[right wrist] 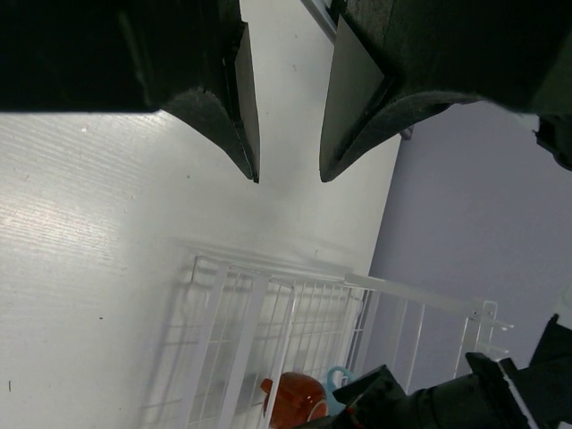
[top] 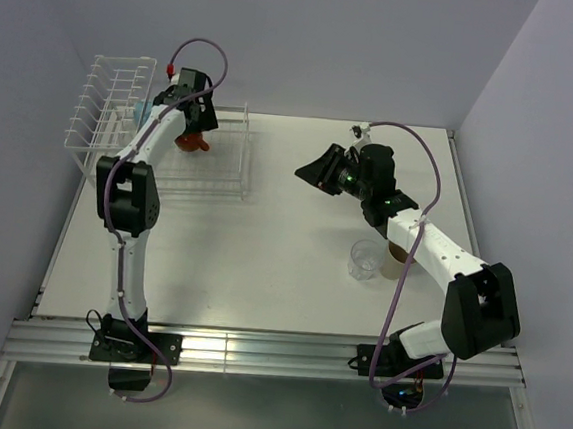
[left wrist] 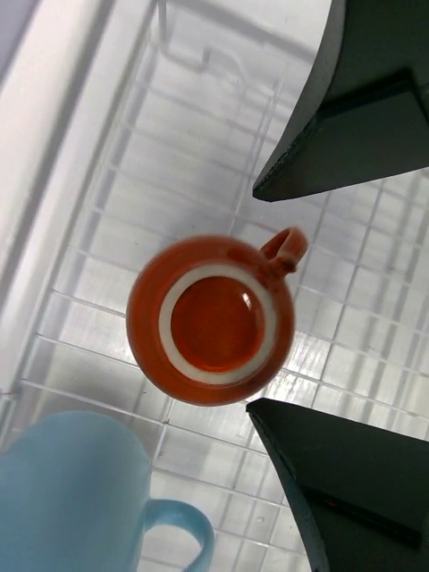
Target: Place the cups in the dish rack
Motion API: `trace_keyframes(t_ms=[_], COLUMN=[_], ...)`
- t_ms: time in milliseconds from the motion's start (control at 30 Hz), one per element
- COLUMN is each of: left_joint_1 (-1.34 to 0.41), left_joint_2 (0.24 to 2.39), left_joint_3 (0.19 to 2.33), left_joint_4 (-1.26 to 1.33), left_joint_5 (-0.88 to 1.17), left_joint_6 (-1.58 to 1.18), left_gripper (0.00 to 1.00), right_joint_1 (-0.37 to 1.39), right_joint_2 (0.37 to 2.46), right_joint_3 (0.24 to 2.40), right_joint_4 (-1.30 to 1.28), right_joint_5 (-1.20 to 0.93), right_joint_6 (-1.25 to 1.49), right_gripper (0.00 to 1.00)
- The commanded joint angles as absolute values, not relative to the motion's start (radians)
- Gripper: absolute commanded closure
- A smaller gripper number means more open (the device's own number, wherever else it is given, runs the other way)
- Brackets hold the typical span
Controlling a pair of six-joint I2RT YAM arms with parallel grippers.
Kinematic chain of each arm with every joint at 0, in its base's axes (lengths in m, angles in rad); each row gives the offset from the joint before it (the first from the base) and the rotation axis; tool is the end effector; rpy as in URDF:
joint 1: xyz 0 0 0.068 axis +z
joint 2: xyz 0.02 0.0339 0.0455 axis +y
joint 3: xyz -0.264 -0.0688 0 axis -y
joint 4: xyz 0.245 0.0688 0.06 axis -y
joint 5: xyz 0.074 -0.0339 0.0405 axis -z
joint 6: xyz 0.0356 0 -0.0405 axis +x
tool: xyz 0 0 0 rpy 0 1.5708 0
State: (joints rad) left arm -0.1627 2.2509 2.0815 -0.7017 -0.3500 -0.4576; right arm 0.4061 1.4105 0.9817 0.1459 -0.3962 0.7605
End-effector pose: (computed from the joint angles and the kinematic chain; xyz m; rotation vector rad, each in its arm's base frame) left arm 0.5021 -0.0701 0.2544 -0.4998 2.3237 0.1352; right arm 0.2961 0.1423 0.2970 0.0553 2.0009 1.1500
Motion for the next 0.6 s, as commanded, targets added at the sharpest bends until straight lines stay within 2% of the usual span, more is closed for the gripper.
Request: trace_keyframes(t_ms=[0, 233, 400, 567], left_joint_1=[-0.179, -0.213, -0.242, -0.259], left_joint_2=[2.158, 2.109, 2.066, 2.075], left_joint_3=[2.065, 1.959, 1.885, 1.884], left_joint_4=[-0.669, -0.647, -0.624, -0.618], left_joint_5=[-0.38, -0.385, -0.379, -0.374], left_joint_6=[-0.456, -0.482, -0.506, -0.515], left_gripper=[0.01, 0.01, 0.04, 0.15], right_joint_1=[0.413, 0.414, 0.414, 0.414], right_joint_2=[1.387, 1.373, 1.37, 1.364], right_joint_3=[1.011, 0.999, 0.983, 0.974], right_joint_4=[0.17, 0.173, 0.181, 0.187], right_joint_5=[-0.385, -0.382, -0.382, -0.382], right_joint_6=[0.741, 0.741, 0.744, 0.746], right_gripper=[0.59, 0.59, 0.6, 0.61])
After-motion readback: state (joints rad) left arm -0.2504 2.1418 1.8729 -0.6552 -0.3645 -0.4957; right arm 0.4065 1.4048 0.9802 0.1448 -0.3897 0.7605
